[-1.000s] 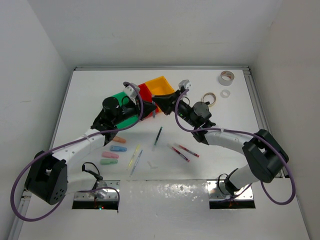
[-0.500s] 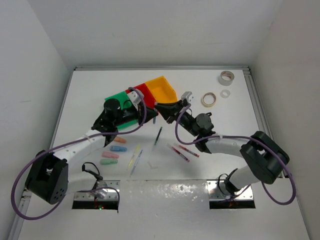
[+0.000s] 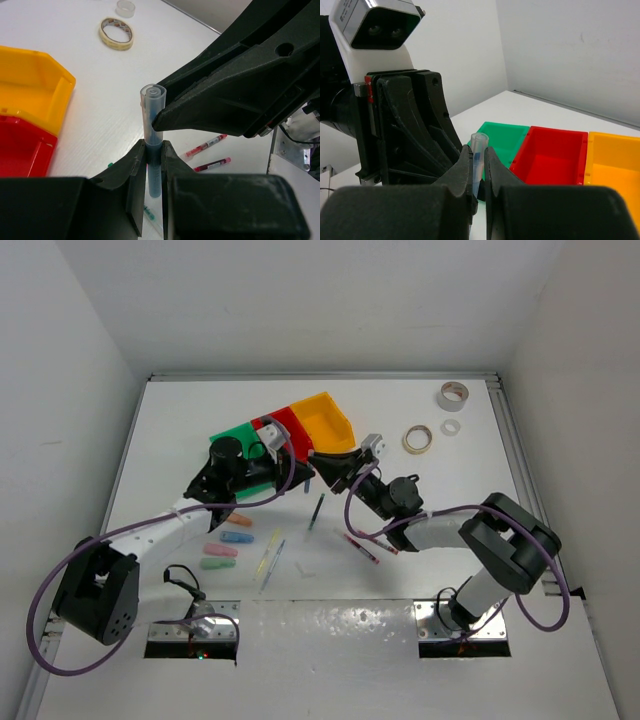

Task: Sort the stationery into containers
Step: Close the pen cap on the pen.

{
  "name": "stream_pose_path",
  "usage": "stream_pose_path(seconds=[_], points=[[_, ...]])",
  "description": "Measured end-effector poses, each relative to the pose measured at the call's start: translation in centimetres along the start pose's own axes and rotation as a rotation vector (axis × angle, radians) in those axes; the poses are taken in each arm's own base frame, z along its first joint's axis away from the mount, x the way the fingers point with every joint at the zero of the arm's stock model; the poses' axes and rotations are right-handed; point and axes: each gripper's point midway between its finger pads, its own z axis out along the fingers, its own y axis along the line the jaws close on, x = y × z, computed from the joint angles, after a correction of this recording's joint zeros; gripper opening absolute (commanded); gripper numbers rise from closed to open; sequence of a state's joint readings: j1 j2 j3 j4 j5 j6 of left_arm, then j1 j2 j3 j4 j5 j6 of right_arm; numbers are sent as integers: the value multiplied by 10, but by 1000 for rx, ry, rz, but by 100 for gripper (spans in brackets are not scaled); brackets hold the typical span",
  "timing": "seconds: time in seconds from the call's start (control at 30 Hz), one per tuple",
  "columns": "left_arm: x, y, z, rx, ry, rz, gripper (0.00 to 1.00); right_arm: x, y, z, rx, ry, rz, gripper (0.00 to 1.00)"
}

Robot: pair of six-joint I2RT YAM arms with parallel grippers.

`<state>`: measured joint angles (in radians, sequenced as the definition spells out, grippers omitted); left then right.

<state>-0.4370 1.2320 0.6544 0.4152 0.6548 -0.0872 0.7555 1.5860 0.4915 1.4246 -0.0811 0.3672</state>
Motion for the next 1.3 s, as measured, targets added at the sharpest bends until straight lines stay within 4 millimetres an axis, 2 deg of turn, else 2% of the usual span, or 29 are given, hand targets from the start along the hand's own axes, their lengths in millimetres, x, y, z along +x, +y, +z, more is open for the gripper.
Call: stream_pose_path(seconds=[0.4,0.97,1.03,1.07,1.13,1.2,1.23,1.3], points=[[12,2,-1,-6,41,-55,0,13,1,-5,2,22,-22,0],[17,3,-3,-11,56,-157,0,25,2,-14,-7,37,-35,0],[4,11,-4,-30,11,-142,0,43,-3,-21,8,94,-46,0],[-5,14,-4,-34,-19,-123,0,65,-4,-30,10,171,-38,0],[-55,16,-2,-29,-151,-25,0,124,-2,-62,4,376,-10,0],[-94,6,-5,0,-251,64,0,166,0,-96,5,546,16,0],[-108,1,-8,13,-289,100,0,176,1,-107,7,591,22,0],[-123,-7,-13,29,-333,144,0,181,0,-116,14,625,29,0]])
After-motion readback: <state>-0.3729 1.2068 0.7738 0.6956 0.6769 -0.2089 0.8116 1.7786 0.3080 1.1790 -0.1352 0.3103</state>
